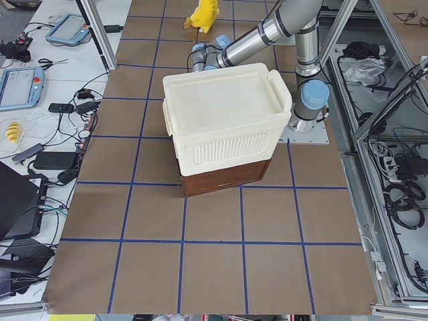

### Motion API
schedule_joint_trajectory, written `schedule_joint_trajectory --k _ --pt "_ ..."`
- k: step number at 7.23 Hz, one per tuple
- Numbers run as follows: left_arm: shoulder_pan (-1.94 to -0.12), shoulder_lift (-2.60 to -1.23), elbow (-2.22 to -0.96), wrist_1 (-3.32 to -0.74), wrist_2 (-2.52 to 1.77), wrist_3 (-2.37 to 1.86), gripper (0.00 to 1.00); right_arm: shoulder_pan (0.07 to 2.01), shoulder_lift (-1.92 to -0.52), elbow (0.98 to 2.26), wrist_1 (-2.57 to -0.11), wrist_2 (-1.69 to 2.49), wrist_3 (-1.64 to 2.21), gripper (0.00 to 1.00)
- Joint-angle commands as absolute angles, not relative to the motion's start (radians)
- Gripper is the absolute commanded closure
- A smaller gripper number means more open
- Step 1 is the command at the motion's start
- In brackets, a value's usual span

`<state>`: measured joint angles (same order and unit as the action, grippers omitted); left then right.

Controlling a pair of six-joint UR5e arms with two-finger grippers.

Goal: Pull drawer sideways
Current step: 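Close the left gripper around the white drawer handle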

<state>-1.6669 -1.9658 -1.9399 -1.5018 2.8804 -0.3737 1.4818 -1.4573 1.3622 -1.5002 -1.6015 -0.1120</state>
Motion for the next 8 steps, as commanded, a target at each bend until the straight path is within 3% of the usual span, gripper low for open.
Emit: schedule_joint_trajectory --k 1,2,4,5,6,8 --pt "-1.643 -1.973 -1.945 -1.502 2.885 -0.371 0.01 1.482 -1.457 1.362 -1.500 -1.601 -0.112 0.00" --pt "-1.643 -1.973 -1.944 -1.503 2.884 -0.365 0.21 1.482 -1.457 1.362 -1.500 -1.601 -0.112 0.00" --pt "-1.643 -1.970 -1.944 -1.505 2.881 -0.361 0.78 1.482 -1.457 1.362 -1.500 -1.601 -0.112 0.00" --pt "-1.643 -1.970 -1.944 -1.505 2.875 -0.362 0.81 1.482 -1.457 1.362 -1.500 -1.601 -0.112 0.00" --pt "-1.643 -1.971 -1.942 -1.505 2.872 -0.361 0.95 1.482 -1.457 1.362 -1.499 -1.600 -0.112 0.00" --pt "-1.643 -1.974 -1.942 -1.505 2.867 -0.360 0.95 1.482 -1.457 1.362 -1.500 -1.601 -0.112 0.00"
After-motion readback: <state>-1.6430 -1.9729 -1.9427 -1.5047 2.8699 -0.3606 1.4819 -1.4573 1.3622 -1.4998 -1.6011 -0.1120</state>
